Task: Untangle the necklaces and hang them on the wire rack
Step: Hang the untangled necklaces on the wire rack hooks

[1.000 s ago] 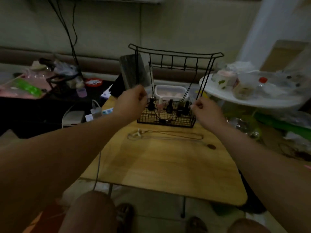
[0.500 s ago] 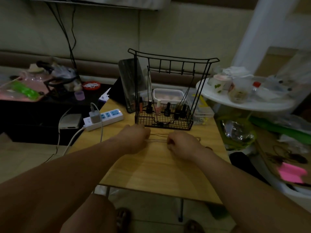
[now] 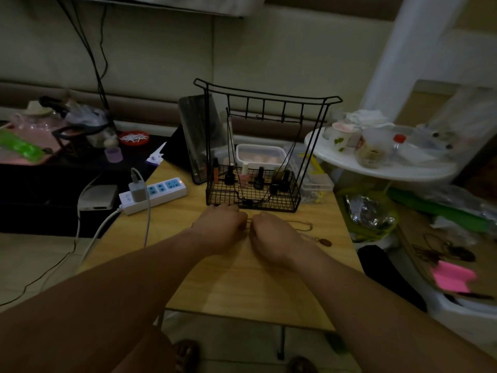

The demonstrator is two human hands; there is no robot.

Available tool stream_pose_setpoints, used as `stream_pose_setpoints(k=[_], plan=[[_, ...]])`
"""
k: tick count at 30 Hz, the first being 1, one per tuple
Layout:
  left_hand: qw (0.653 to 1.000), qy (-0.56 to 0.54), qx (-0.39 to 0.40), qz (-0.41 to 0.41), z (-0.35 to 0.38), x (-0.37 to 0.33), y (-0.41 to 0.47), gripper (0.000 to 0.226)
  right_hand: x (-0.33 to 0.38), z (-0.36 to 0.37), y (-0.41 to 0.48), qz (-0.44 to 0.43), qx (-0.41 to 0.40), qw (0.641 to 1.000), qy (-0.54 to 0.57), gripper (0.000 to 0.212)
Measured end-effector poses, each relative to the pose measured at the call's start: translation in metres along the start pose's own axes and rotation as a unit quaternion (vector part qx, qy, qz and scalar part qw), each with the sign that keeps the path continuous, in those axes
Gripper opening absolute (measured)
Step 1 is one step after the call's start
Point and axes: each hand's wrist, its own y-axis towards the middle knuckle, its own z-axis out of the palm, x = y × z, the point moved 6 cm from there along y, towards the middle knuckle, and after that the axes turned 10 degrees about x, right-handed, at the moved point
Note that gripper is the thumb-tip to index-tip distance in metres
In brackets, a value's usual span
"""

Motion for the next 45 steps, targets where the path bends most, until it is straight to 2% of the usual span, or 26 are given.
stream_pose_setpoints(k=[2, 5, 8, 11, 15, 19, 25, 28, 30, 36, 41, 45], plan=[[0.999, -0.032, -0.008, 0.001, 0.0, 0.0, 0.0, 0.011, -0.002, -0.005, -0.002, 0.009, -0.024, 0.998, 0.062, 0.013], [0.987, -0.161, -0.022, -0.013, -0.007, 0.003, -0.003, 0.004, -0.008, -0.015, -0.005, 0.036, -0.042, 0.978, 0.203, 0.015], [0.946, -0.321, -0.019, -0.043, -0.024, 0.006, -0.007, 0.005, -0.012, -0.027, -0.009, 0.059, -0.053, 0.945, 0.316, 0.014], [0.912, -0.404, -0.021, -0.064, -0.047, 0.011, -0.009, 0.008, -0.013, -0.042, -0.013, 0.065, -0.04, 0.91, 0.408, 0.015], [0.929, -0.367, -0.014, -0.037, -0.08, 0.018, -0.018, 0.011, -0.019, -0.074, -0.022, 0.043, -0.056, 0.925, 0.374, 0.019], [0.928, -0.372, -0.004, -0.03, -0.111, 0.031, -0.032, 0.015, -0.038, -0.101, -0.036, 0.065, -0.086, 0.894, 0.436, 0.025], [0.939, -0.342, -0.002, 0.04, -0.167, -0.001, -0.037, 0.011, 0.001, -0.139, -0.048, -0.029, 0.019, 0.892, 0.451, 0.014], [0.942, -0.331, -0.014, 0.049, -0.192, -0.013, -0.037, 0.014, 0.019, -0.171, -0.053, -0.05, 0.024, 0.905, 0.421, 0.013], [0.938, -0.344, -0.029, 0.046, -0.206, -0.011, -0.041, 0.017, 0.017, -0.19, -0.056, -0.038, 0.002, 0.916, 0.399, 0.019], [0.923, -0.384, -0.026, 0.02, -0.224, 0.022, -0.055, 0.021, -0.015, -0.229, -0.073, -0.02, -0.087, 0.889, 0.45, 0.029], [0.905, -0.422, -0.042, 0.021, -0.229, 0.03, -0.061, 0.029, -0.031, -0.232, -0.078, -0.02, -0.072, 0.861, 0.504, 0.024], [0.907, -0.415, -0.057, 0.042, -0.241, 0.013, -0.057, 0.024, -0.012, -0.226, -0.071, -0.043, -0.008, 0.877, 0.479, 0.019]])
